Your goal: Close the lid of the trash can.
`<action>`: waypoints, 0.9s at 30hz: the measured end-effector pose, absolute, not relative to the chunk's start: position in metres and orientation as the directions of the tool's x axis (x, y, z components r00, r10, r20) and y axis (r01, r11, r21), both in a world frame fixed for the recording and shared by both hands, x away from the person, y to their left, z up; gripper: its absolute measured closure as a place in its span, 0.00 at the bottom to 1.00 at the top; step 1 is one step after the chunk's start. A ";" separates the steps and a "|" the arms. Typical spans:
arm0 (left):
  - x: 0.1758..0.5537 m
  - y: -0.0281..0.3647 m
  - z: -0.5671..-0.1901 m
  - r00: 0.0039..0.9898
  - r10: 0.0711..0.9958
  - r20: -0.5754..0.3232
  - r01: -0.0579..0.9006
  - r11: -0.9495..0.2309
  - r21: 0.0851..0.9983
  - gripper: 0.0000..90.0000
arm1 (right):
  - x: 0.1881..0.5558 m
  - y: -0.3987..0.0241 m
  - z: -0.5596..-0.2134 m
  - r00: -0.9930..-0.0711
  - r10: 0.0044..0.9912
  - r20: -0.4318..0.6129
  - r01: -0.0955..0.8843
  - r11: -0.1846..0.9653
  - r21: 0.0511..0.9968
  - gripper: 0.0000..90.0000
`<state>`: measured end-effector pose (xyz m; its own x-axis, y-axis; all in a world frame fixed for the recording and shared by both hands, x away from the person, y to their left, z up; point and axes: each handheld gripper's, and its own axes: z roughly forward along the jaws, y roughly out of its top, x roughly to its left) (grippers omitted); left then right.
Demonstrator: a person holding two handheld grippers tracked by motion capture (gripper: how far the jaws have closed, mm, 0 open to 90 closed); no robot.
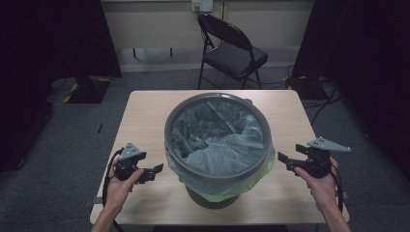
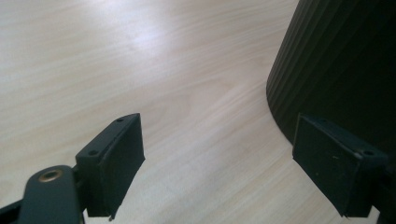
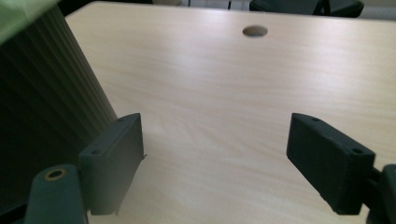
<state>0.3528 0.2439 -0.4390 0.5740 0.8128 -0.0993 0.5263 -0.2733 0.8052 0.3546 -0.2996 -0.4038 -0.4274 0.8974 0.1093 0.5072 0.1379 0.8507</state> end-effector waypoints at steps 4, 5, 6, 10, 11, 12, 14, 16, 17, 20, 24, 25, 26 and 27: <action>0.348 0.245 -0.453 0.565 0.821 -0.079 0.549 -0.302 0.779 0.18 | 0.352 -0.301 -0.416 -0.416 0.903 0.106 0.529 0.145 0.836 0.19; 0.347 0.244 -0.457 0.569 0.818 -0.081 0.555 -0.309 0.772 0.18 | 0.351 -0.301 -0.420 -0.413 0.904 0.105 0.538 0.149 0.830 0.19; 0.346 0.244 -0.460 0.574 0.815 -0.080 0.560 -0.320 0.764 0.18 | 0.350 -0.301 -0.424 -0.414 0.904 0.107 0.545 0.152 0.824 0.19; 0.343 0.244 -0.471 0.573 0.817 -0.067 0.576 -0.344 0.741 0.18 | 0.349 -0.298 -0.442 -0.416 0.903 0.107 0.580 0.173 0.796 0.19; 0.342 0.244 -0.475 0.569 0.819 -0.069 0.581 -0.341 0.739 0.18 | 0.349 -0.298 -0.446 -0.418 0.903 0.103 0.587 0.182 0.789 0.19; 0.342 0.244 -0.478 0.565 0.822 -0.070 0.586 -0.340 0.736 0.18 | 0.348 -0.297 -0.450 -0.418 0.903 0.098 0.594 0.190 0.782 0.19; 0.342 0.243 -0.486 0.562 0.824 -0.078 0.599 -0.340 0.725 0.18 | 0.349 -0.298 -0.457 -0.413 0.905 0.104 0.609 0.190 0.770 0.19; 0.343 0.242 -0.490 0.577 0.814 -0.062 0.600 -0.371 0.709 0.18 | 0.350 -0.298 -0.464 -0.411 0.906 0.102 0.623 0.197 0.757 0.19; 0.344 0.242 -0.491 0.574 0.817 -0.054 0.598 -0.374 0.709 0.18 | 0.350 -0.299 -0.467 -0.409 0.907 0.099 0.627 0.201 0.752 0.19; 0.343 0.241 -0.495 0.571 0.819 -0.045 0.589 -0.371 0.718 0.18 | 0.352 -0.302 -0.475 -0.398 0.912 0.100 0.645 0.201 0.737 0.19; 0.344 0.240 -0.498 0.564 0.824 -0.048 0.582 -0.356 0.731 0.18 | 0.354 -0.305 -0.485 -0.372 0.925 0.081 0.674 0.209 0.709 0.19; 0.345 0.240 -0.499 0.554 0.831 -0.051 0.585 -0.344 0.734 0.18 | 0.355 -0.306 -0.487 -0.371 0.925 0.083 0.679 0.209 0.704 0.19; 0.345 0.240 -0.500 0.553 0.832 -0.040 0.580 -0.350 0.736 0.17 | 0.355 -0.306 -0.488 -0.370 0.926 0.077 0.681 0.214 0.701 0.19; 0.345 0.240 -0.500 0.559 0.829 -0.028 0.574 -0.363 0.734 0.17 | 0.355 -0.306 -0.488 -0.366 0.929 0.058 0.679 0.223 0.700 0.19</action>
